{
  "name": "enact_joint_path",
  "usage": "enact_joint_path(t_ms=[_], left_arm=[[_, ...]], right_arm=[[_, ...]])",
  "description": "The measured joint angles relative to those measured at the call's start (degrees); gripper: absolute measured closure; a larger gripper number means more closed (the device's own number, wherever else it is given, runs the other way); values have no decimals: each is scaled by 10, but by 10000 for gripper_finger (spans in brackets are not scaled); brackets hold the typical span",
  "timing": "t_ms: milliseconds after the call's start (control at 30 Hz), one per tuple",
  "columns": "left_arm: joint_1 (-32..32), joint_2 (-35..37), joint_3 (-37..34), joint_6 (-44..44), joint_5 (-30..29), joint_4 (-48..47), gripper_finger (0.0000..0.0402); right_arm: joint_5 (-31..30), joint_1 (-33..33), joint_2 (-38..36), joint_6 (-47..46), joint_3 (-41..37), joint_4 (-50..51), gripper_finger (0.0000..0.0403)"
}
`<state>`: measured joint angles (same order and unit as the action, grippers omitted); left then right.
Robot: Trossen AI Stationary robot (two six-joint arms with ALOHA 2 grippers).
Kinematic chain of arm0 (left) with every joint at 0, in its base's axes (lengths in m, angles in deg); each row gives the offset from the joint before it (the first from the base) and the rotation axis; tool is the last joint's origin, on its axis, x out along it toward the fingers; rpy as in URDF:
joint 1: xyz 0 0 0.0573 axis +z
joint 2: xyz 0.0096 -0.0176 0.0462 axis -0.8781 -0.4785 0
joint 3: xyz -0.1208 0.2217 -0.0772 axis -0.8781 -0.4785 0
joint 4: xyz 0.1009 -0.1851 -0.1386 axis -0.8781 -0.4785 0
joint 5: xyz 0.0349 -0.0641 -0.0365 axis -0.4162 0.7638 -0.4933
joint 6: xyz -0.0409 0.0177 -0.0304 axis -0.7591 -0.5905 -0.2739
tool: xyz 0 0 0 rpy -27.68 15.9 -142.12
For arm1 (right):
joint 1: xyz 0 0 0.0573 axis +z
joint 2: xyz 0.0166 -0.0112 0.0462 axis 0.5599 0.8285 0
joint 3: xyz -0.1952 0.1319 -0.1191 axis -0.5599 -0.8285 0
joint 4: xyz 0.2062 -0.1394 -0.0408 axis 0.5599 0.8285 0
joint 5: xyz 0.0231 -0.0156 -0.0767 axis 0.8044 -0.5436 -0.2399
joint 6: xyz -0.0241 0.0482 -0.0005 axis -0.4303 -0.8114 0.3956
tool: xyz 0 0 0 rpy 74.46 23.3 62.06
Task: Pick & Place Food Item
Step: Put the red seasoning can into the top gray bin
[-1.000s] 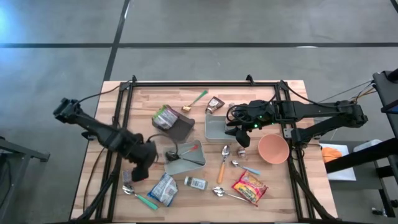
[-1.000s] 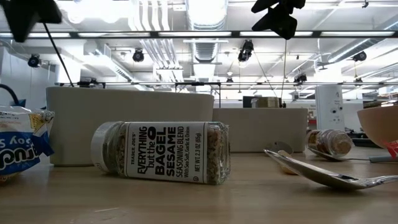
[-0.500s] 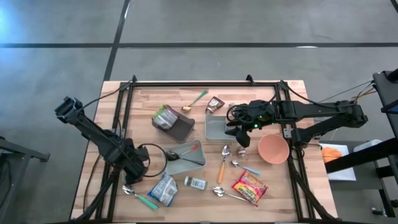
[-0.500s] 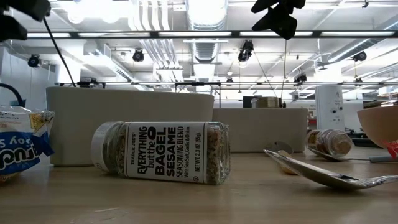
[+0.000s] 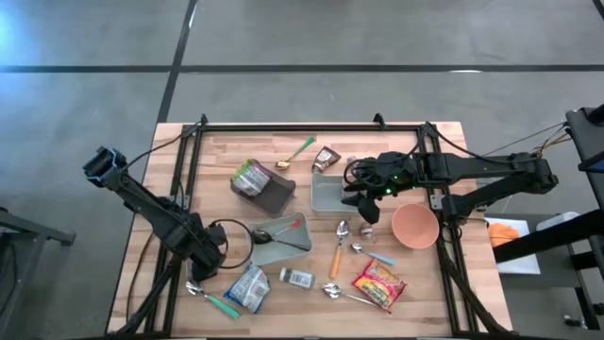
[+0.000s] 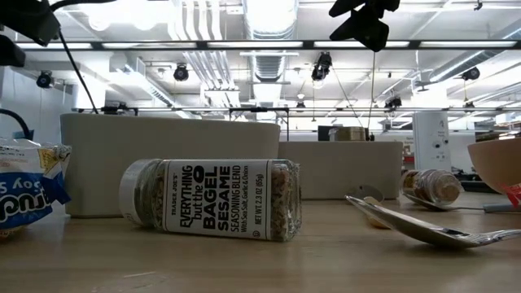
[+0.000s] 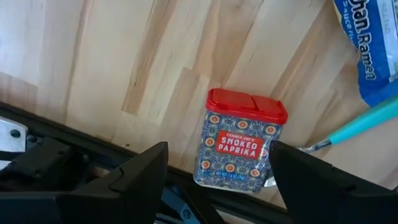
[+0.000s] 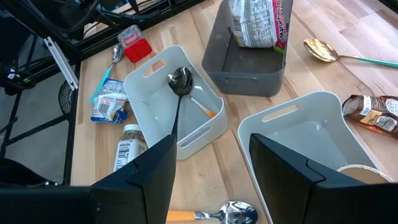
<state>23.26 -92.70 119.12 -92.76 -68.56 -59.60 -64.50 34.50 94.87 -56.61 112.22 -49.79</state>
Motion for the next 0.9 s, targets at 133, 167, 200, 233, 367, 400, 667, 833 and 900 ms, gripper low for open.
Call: enact_joint_path(t_ms=[133, 167, 200, 233, 367, 400, 667, 833, 900], left_arm=[[-3, 0, -3, 22, 12, 0, 122], [-4, 0, -5, 24, 19, 1, 122], [-4, 0, -7, 24, 28, 2, 122], [-4, 0, -9, 24, 34, 5, 122], [-4, 0, -22, 24, 49, 25, 122], [-4, 0, -23, 26, 52, 30, 122], [-8, 0, -30, 45, 55, 44, 80], [-8, 0, -30, 28, 59, 50, 24], [-8, 0, -30, 26, 60, 50, 8]], right_arm=[[0, 0, 0, 0, 0, 0, 203], [0, 0, 0, 0, 0, 0, 203], [0, 0, 0, 0, 0, 0, 203], [0, 0, 0, 0, 0, 0, 203], [0, 0, 0, 0, 0, 0, 203], [0, 0, 0, 0, 0, 0, 203], [0, 0, 0, 0, 0, 0, 203], [0, 0, 0, 0, 0, 0, 203], [0, 0, 0, 0, 0, 0, 203]])
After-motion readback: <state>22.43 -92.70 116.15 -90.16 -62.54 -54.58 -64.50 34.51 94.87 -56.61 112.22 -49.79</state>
